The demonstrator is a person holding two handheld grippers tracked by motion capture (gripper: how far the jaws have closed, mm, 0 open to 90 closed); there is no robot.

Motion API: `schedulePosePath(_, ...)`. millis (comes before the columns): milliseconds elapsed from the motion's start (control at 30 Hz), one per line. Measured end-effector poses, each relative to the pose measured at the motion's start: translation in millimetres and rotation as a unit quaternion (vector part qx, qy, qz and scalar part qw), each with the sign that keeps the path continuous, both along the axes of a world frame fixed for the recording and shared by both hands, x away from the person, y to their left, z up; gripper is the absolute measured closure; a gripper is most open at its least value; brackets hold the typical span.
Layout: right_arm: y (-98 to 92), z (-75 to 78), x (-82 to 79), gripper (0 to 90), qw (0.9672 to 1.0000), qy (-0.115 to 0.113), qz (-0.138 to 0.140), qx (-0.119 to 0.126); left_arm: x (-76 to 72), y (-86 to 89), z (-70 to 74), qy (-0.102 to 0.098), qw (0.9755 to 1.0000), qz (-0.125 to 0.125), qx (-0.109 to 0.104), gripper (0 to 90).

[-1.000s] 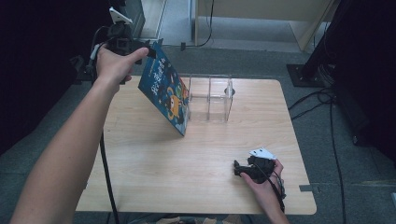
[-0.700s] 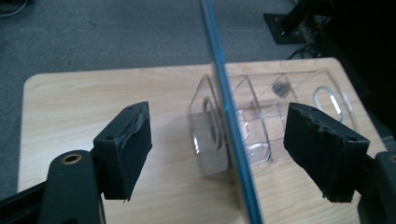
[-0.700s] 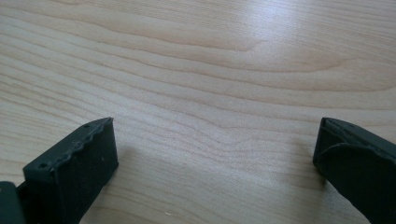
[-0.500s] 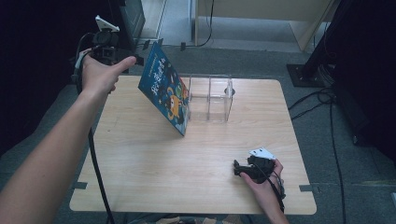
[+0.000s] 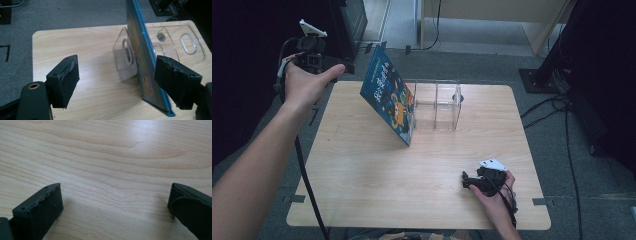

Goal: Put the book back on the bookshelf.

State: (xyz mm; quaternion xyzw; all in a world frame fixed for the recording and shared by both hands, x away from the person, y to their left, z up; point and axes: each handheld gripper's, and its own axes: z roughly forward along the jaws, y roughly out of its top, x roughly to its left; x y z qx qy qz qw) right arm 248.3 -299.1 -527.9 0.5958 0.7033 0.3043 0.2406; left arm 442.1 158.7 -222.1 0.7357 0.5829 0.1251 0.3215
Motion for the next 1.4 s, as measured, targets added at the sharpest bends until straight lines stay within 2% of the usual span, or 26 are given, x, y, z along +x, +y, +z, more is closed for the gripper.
schedulePosePath(233,0.0,0.0,0.0,0.0,1.0000,0.000,0.000,0.000,-1.5,6.8,-15.4,0.004,1.0000,0.006,0.003,21.2)
schedulePosePath(367,0.0,0.0,0.0,0.0,1.0000,0.000,0.000,0.000,-4.7,7.8,-24.9,-0.005,0.9999,0.011,0.010,21.2)
schedulePosePath(467,0.0,0.0,0.0,0.0,1.0000,0.000,0.000,0.000,-8.7,9.2,-35.4,-0.012,0.9999,0.007,0.004,21.1)
schedulePosePath(567,0.0,0.0,0.0,0.0,1.0000,0.000,0.000,0.000,-11.8,9.5,-45.8,-0.020,0.9996,0.013,0.017,21.1)
schedulePosePath(667,0.0,0.0,0.0,0.0,1.0000,0.000,0.000,0.000,-14.9,13.0,-58.6,-0.022,0.9994,0.013,0.021,21.1)
schedulePosePath(800,0.0,0.0,-0.1,0.0,1.0000,0.000,0.000,0.000,-18.8,15.3,-77.4,-0.023,0.9988,0.017,0.041,21.1)
schedulePosePath(900,0.0,0.0,-0.1,0.0,1.0000,0.000,0.000,0.000,-19.4,17.5,-91.1,-0.016,0.9987,0.018,0.044,20.5)
schedulePosePath(1100,0.0,0.0,-0.1,0.0,1.0000,0.000,0.000,0.000,-22.6,18.2,-114.3,-0.014,0.9980,0.021,0.059,20.5)
schedulePosePath(1400,0.2,0.1,-0.1,0.0,1.0000,0.001,-0.001,0.001,-28.5,14.1,-150.3,-0.012,0.9972,0.023,0.070,20.5)
